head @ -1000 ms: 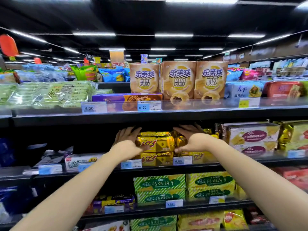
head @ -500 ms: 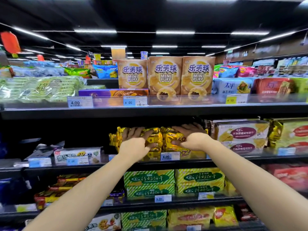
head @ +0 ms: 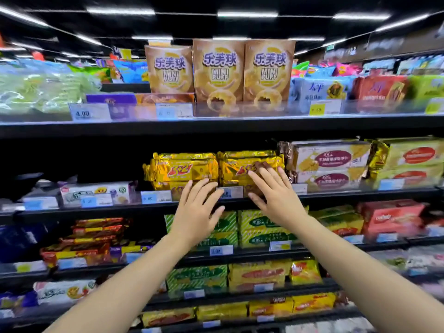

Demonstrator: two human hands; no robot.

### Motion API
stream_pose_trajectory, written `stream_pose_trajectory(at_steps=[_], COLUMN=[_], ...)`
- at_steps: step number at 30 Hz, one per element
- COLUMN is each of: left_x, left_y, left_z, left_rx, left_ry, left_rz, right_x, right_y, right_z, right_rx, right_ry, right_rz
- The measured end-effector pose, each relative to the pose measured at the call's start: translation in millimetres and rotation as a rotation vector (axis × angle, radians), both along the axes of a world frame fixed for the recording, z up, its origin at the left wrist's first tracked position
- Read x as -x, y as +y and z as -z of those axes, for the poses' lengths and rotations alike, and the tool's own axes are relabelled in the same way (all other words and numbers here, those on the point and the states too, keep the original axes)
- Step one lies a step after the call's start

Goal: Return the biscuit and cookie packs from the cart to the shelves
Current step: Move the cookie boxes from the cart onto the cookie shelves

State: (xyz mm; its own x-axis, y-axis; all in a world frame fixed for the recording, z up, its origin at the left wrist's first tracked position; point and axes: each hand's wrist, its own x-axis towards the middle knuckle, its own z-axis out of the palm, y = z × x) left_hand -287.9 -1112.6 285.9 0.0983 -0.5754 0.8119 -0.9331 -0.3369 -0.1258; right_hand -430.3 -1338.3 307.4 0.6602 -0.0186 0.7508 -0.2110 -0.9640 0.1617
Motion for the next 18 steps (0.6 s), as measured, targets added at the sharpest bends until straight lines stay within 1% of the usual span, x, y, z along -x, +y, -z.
stream_pose_trajectory(at_steps=[4, 8, 10, 13, 15, 18], left_x=[28.8, 61.9, 77.6, 93.9, 95.9, 88.8], left_y=[-3.4, -21.8, -35.5, -56.3, -67.3, -78.1], left_z=[35.8, 62.7, 73.4, 85.9, 93.3, 107.6], left_rx=[-0.054, -0.107, -0.147, -0.215, -0.259, -0.344], left_ry=[0.063, 0.168, 0.204, 0.274, 0.313, 0.323], left_rz=[-0.003, 0.009, 0.024, 0.015, -0.013, -0.062], right_x=[32.8, 74.4, 95.2, 120.9, 130.9, 133.9], right_y=[0.6, -4.9, -11.1, -23.3, -34.7, -57.8], right_z=[38.6, 73.4, 87.4, 104.2, 113.6, 124.8], right_rx=[0.020, -0.021, -0.055, -0.156, -0.244, -0.371], right_ry=[-0.007, 0.070, 0.124, 0.198, 0.263, 0.387], right_rz=[-0.067, -0.059, -0.007, 0.093, 0.169, 0.288])
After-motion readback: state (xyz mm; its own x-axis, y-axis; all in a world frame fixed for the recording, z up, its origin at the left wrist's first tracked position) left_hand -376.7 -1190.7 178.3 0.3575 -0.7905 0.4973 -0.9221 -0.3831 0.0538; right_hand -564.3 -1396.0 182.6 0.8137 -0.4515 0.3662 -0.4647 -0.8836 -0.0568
